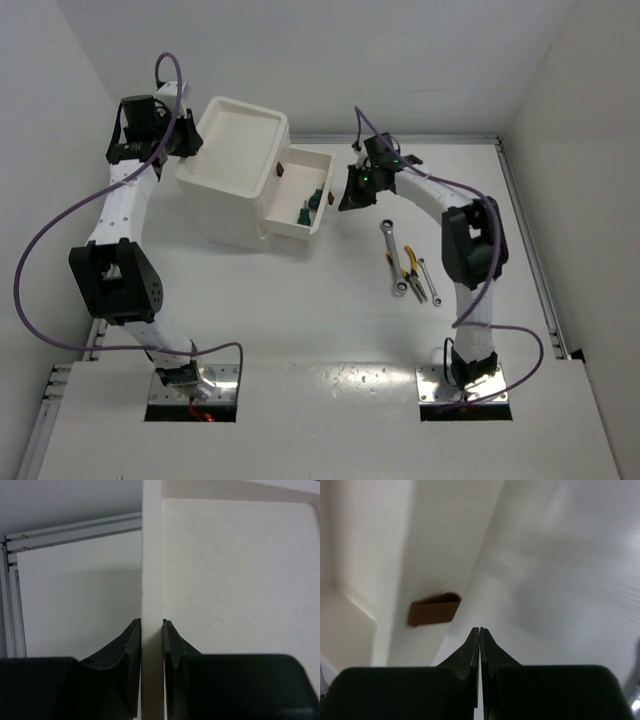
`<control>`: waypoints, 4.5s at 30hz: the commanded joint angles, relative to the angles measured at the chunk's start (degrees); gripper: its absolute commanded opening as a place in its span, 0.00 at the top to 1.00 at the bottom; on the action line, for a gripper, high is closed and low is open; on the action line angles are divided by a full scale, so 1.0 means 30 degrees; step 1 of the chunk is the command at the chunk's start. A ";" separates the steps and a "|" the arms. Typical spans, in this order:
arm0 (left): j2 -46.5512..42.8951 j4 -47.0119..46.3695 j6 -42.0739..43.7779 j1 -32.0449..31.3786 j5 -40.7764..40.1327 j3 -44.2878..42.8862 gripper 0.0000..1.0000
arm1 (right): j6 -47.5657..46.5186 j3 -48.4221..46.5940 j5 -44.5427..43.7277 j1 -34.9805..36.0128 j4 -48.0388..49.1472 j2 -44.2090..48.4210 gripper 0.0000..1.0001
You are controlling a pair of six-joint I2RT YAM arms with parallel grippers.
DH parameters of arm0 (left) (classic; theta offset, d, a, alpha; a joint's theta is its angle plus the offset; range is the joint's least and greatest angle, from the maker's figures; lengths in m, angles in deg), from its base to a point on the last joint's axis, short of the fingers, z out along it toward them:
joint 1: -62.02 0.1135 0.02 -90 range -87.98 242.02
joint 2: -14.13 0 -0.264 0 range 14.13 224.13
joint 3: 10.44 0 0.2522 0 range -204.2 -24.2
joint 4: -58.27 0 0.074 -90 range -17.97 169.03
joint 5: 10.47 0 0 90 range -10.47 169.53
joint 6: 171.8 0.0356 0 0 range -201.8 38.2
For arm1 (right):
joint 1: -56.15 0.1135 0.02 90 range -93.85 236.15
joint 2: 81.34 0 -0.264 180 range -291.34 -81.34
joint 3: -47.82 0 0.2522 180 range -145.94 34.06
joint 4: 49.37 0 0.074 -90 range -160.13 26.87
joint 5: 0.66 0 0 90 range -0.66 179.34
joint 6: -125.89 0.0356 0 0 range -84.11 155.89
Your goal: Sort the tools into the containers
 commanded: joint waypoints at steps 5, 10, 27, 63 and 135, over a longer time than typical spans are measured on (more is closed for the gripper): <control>0.1882 0.3478 -0.1233 -0.0767 0.1165 0.0910 1.00 | 0.3181 -0.2320 0.3989 0.0383 0.1768 -0.2700 1.00; 0.1708 0.3478 -0.1233 -0.0767 0.1869 0.1523 1.00 | 0.5785 -0.1881 0.6219 0.0383 0.5312 -0.2935 1.00; 0.1706 0.3478 -0.1057 -0.1324 0.1869 0.1875 1.00 | 0.6172 -0.5338 0.6630 0.2375 0.6811 -0.5217 1.00; 0.2263 0.3478 -0.1233 -0.1500 0.2220 0.1320 1.00 | -0.8792 -0.2467 1.1055 0.0090 0.7660 -0.1704 0.54; 0.2614 0.3683 -0.1260 -0.1500 0.1666 0.0766 1.00 | -1.2988 0.2072 1.0617 -0.1345 0.7781 0.1694 1.00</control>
